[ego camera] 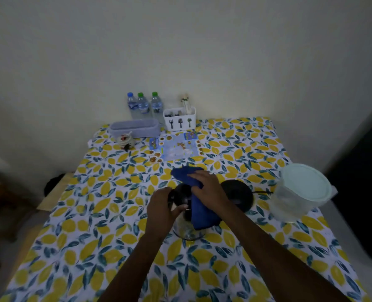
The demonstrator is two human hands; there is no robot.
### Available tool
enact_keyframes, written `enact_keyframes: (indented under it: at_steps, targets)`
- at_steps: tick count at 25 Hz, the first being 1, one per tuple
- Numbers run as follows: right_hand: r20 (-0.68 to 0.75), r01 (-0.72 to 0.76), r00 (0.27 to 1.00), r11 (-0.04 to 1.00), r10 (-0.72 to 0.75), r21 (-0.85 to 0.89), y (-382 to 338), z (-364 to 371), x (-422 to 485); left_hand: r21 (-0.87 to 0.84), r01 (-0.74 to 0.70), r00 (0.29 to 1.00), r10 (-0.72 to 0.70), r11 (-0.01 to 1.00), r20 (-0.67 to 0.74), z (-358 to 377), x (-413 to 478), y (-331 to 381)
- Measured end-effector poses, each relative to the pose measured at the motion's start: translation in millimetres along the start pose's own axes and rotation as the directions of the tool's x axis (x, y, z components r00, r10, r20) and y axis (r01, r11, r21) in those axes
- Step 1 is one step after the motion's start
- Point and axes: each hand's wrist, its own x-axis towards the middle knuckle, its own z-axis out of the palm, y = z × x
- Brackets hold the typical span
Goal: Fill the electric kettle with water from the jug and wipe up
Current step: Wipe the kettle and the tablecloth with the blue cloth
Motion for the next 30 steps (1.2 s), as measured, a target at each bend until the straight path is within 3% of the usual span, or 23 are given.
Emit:
enact_keyframes:
  at_steps: [2,5,11,13,18,21,25,28,30]
  targets:
    - [0.141,-0.041,0.989,0.997,0.049,-0.059,-16.7,9.4,22.2,-0.168,0.018,0.999,-0.013,0.986,0.029,-1.3,4.7,-1.8]
    - [0.167,-0.122,0.978,0.992,0.123,-0.017,-23.3,8.1,37.0,-0.267,0.028,0.999,-0.035,0.963,-0.022,-4.7,5.4,-4.5]
    - [0.065,0.210,0.978,0.901,-0.201,-0.379,-13.9,29.1,-16.1,-0.382,0.093,0.991,-0.123,0.920,-0.054,2.1,0.6,-10.9]
    - [0.089,0.218,0.976,0.888,-0.199,-0.405,-18.6,28.9,-13.0,-0.390,0.128,0.987,-0.154,0.912,-0.036,1.0,1.4,-13.6]
    - [0.131,0.054,0.991,0.974,-0.026,-0.219,-27.2,17.4,19.2,-0.413,-0.010,0.999,-0.008,0.911,-0.043,-10.7,2.9,-9.1]
    - [0.210,-0.089,0.972,0.994,0.101,-0.065,-28.5,4.3,40.2,-0.428,0.030,0.999,-0.011,0.903,0.048,-11.3,9.7,-11.6]
    - [0.335,-0.293,0.899,0.956,0.283,-0.022,-24.1,-5.2,61.4,-0.282,0.109,0.979,-0.054,0.953,0.195,-13.1,18.6,-8.2]
    - [0.328,-0.436,0.855,0.899,0.401,0.036,-11.1,-13.5,63.4,-0.147,0.163,0.966,-0.128,0.976,0.223,-10.8,20.4,-9.2]
    - [0.320,-0.485,0.850,0.858,0.419,0.166,3.3,-12.8,52.5,-0.124,0.177,0.964,-0.146,0.976,0.224,-8.7,20.1,-10.7]
